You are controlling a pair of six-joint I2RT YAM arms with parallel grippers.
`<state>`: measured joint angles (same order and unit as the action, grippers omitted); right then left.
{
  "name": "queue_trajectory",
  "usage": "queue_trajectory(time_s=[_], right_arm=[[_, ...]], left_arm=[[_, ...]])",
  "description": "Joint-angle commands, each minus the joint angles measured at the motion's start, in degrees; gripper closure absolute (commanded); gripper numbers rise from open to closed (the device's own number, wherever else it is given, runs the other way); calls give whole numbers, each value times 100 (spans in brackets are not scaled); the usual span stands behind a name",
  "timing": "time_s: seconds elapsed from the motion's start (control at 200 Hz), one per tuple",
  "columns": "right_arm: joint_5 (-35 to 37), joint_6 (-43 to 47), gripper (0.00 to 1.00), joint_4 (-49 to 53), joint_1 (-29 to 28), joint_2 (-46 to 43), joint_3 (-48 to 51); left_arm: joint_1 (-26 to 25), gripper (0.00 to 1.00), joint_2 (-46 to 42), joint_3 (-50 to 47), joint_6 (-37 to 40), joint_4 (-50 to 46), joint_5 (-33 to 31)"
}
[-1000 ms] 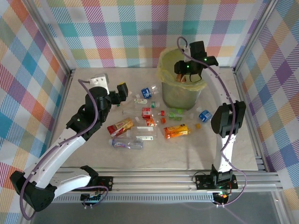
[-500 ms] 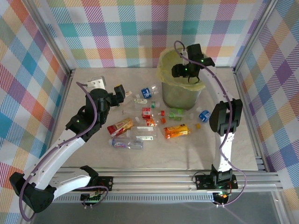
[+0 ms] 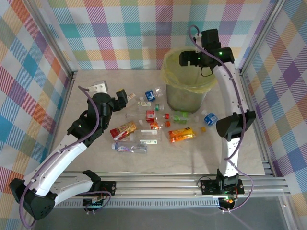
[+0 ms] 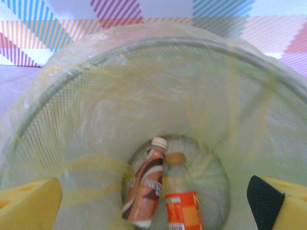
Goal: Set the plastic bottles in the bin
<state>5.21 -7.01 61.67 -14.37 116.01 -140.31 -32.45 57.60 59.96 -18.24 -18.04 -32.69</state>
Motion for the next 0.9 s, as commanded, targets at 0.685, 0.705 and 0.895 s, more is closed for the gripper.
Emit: queue_trajectory(time_s=[0.685, 0.705, 0.895], right_arm=[[605, -1401, 0, -477, 1079, -4429, 7289], [606, -1373, 0, -507, 1085, -4379, 7354], [664, -1146, 0, -735, 1182, -3690, 7554]], left_arm=[[240, 0, -166, -222, 7, 161, 222], [245, 0, -164, -220, 5, 161, 227], [282, 0, -157, -242, -22, 145, 271]])
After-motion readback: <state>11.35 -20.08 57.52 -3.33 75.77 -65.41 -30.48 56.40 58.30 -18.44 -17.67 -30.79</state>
